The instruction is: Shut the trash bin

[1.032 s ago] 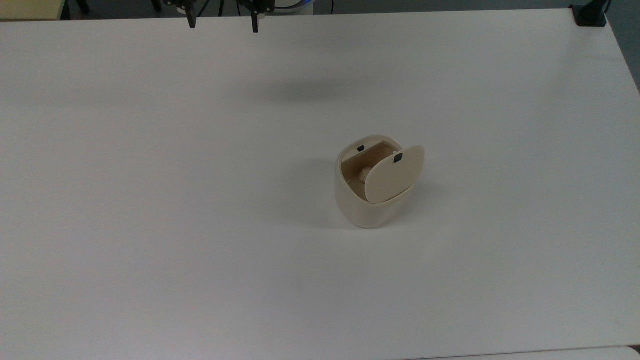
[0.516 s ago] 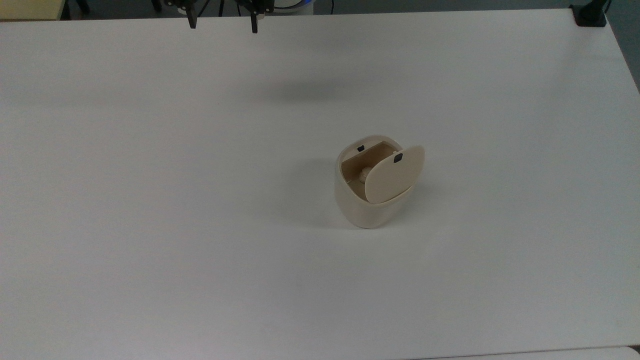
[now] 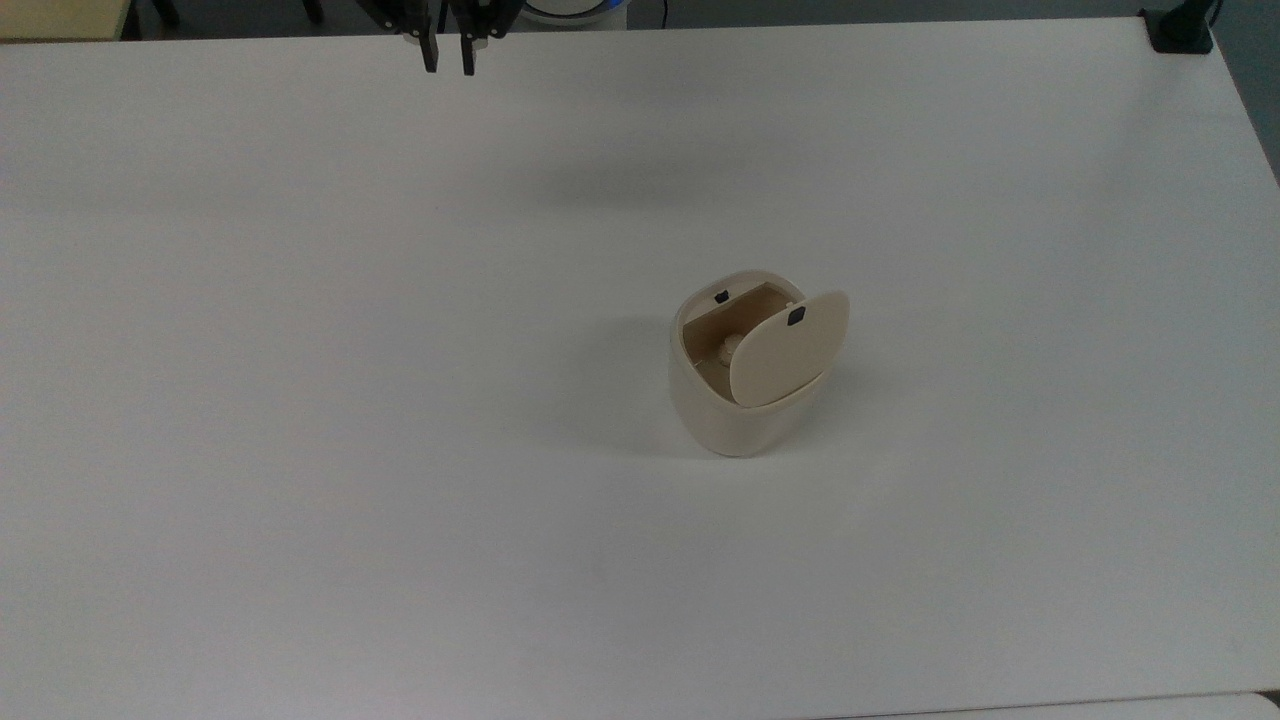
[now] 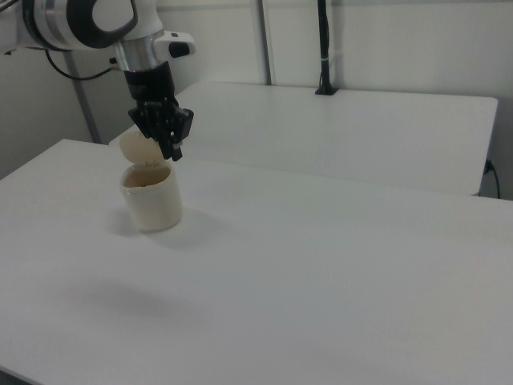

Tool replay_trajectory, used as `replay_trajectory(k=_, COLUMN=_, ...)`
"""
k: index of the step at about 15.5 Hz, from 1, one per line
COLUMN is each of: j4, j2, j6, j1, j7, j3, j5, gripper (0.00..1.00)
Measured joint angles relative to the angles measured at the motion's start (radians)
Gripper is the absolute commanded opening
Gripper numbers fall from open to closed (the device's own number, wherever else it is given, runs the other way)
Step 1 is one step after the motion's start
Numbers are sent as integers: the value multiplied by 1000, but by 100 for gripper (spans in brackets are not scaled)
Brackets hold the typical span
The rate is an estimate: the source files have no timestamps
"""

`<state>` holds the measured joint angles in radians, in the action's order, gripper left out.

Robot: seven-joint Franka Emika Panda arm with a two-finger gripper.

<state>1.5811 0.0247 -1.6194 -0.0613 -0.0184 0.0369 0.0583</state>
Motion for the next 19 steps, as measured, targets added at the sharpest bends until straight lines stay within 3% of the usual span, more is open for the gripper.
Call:
replay_trajectory(k=6, j4=-1, j2=34, j6=-155, j1=16, j7=-5, j3=14, j5=-1, gripper=7)
replay_trajectory(k=13, j4=-9, j2=118, j6=-468, j1=192, j7=-5, j3=21, j5=-1, gripper=7)
replay_trajectory(k=19, j4=-10, j2=194, j6=-707, j1=298, j7=-18, j3=22, j5=-1, gripper=7)
